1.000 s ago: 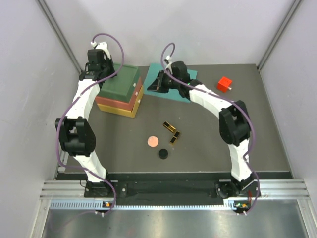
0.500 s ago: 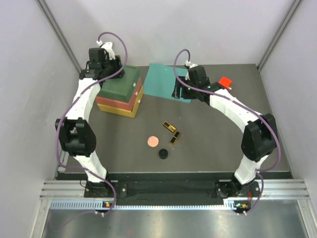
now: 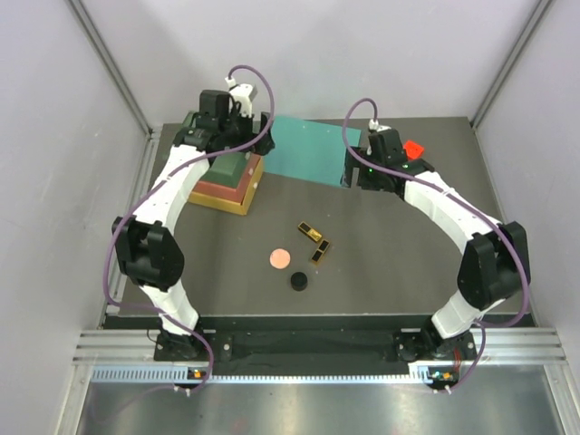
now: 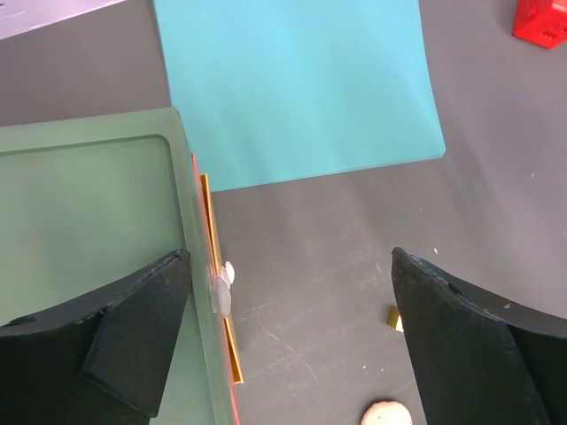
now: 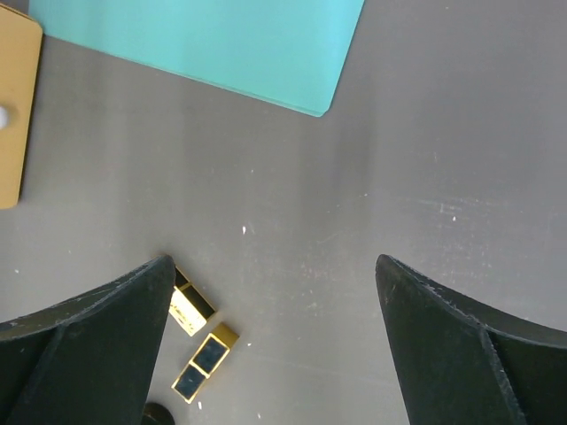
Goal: Organize the makeup
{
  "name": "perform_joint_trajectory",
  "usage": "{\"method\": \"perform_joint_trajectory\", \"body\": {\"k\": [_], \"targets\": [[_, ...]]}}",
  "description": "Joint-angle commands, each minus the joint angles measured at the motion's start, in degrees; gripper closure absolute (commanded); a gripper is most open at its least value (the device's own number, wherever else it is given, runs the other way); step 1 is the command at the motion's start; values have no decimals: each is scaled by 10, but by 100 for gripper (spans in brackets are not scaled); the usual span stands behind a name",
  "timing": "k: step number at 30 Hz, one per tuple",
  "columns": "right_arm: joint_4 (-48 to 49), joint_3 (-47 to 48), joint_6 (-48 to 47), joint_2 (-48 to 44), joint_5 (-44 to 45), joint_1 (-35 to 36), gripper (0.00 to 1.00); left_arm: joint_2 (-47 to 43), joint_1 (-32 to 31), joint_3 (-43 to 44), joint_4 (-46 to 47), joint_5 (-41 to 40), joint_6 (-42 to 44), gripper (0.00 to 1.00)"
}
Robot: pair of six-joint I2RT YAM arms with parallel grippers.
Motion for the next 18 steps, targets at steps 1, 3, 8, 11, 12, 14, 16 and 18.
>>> {"method": "perform_joint_trajectory", "body": {"k": [1,3,8,11,12,14,16,18], "targets": [[4,-15,2,-31,3,-5,6,-19,-25,17,-23,26,14,1],[10,-21,6,-32,-3,-4,5,-16,-33,14,-26,24,14,1],[20,-36,20,-30,-22,-4,5,-5,-49,5,-30,19,10,1],[23,-35,20,-28,-26,-4,4,-8,-59,5,-33,-11,14,1],[24,-33,21,-26,-27,-4,4,-9,-59,5,-32,-21,14,1],[25,-33,20,-26,-31,-4,2,-10,-59,8,-33,-60,16,1],[26,-31,20,-23,-32,-4,1,-9,-58,14,-33,-93,19,1],[30,-32,19,-23,-47,-4,0,-5,-56,23,-37,-139,20,1]]}}
